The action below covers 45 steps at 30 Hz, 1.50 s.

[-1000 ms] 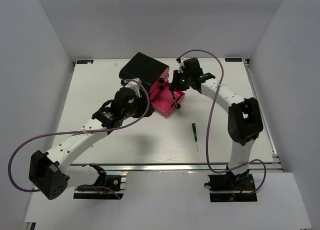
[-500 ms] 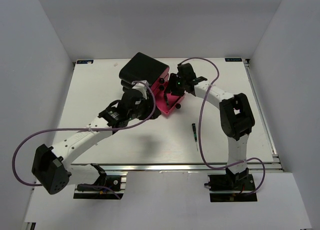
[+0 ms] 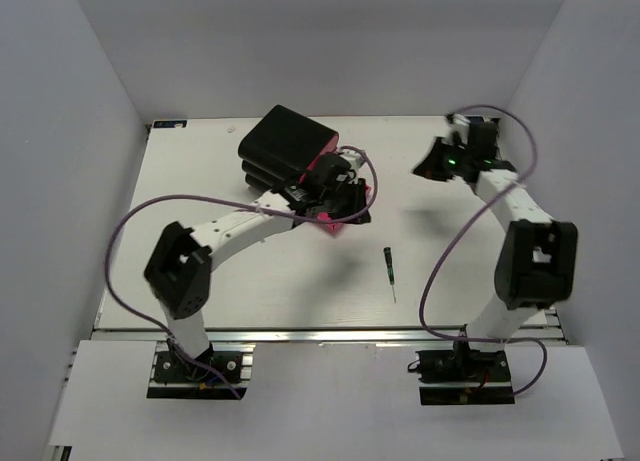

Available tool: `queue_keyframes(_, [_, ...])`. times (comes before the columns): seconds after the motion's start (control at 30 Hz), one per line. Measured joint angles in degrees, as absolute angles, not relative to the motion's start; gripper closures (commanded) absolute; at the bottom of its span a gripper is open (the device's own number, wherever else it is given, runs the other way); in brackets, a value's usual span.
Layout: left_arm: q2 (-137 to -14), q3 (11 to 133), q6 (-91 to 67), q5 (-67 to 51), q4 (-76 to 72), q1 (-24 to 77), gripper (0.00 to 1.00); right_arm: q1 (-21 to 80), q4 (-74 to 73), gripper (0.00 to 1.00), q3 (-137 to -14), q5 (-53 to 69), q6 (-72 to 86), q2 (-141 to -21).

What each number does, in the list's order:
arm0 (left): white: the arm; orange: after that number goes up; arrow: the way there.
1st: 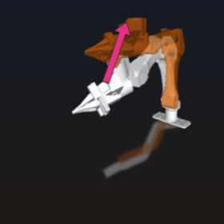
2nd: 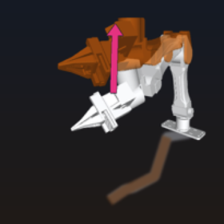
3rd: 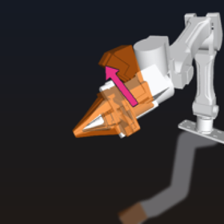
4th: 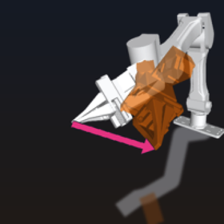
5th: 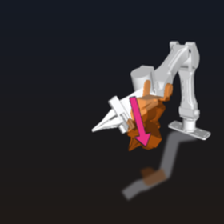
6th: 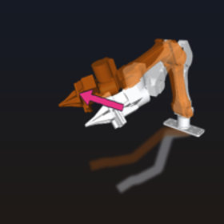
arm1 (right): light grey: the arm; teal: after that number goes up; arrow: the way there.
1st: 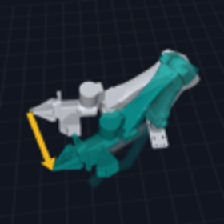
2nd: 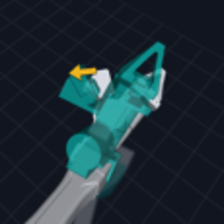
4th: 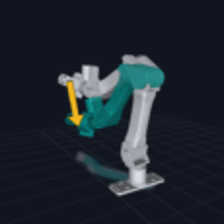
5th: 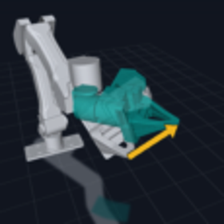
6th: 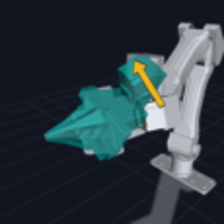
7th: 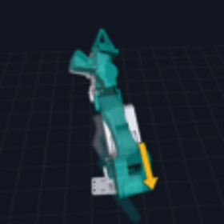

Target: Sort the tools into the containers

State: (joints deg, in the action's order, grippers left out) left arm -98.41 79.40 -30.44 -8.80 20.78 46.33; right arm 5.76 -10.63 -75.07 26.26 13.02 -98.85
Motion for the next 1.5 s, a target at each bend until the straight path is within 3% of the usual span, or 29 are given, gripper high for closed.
queue_keyframes(0.03, [-101.38,82.37,-30.30,-8.91,21.82,46.54,0.46,1.48,-10.68,0.97,-72.38,27.29,11.00,-96.42])
queue_keyframes(0.07, [-104.55,85.56,-30.26,-8.93,23.22,46.96,0.43,-1.48,-10.83,0.93,-70.50,27.73,9.54,-94.91])
queue_keyframes(0.13, [-110.50,91.48,-30.83,-8.64,25.76,48.29,0.41,-7.73,-11.07,0.81,-65.45,28.45,5.76,-91.44])
queue_keyframes(0.27, [-120.79,100.44,-33.98,-7.11,32.97,52.25,0.34,-12.27,-13.13,0.71,-56.31,29.67,0.03,-85.14])
queue_keyframes(0.47, [-128.27,103.46,-41.12,-3.55,42.06,57.04,0.31,-11.92,-13.43,0.70,-47.94,32.93,-2.39,-74.91])
queue_keyframes(0.7, [-130.21,106.50,-44.84,1.13,44.88,59.07,0.33,-11.94,-12.84,0.70,-46.24,35.18,-2.37,-72.23])
queue_keyframes(1.03, [-133.01,110.45,-45.74,5.45,47.55,60.23,0.46,-11.94,-13.21,0.70,-45.01,36.27,-2.11,-68.97])
queue_keyframes(1.27, [-135.66,114.67,-45.56,9.23,50.85,60.51,0.60,-11.99,-13.56,0.70,-43.09,36.36,-1.93,-66.32])
queue_keyframes(1.4, [-134.54,112.16,-45.65,11.35,50.09,60.66,0.84,-11.99,-13.63,0.70,-42.22,36.49,-1.96,-65.34])
queue_keyframes(1.5, [-132.86,109.34,-45.21,12.75,48.82,60.82,0.95,-11.99,-13.61,0.70,-42.19,36.71,-1.91,-65.23])
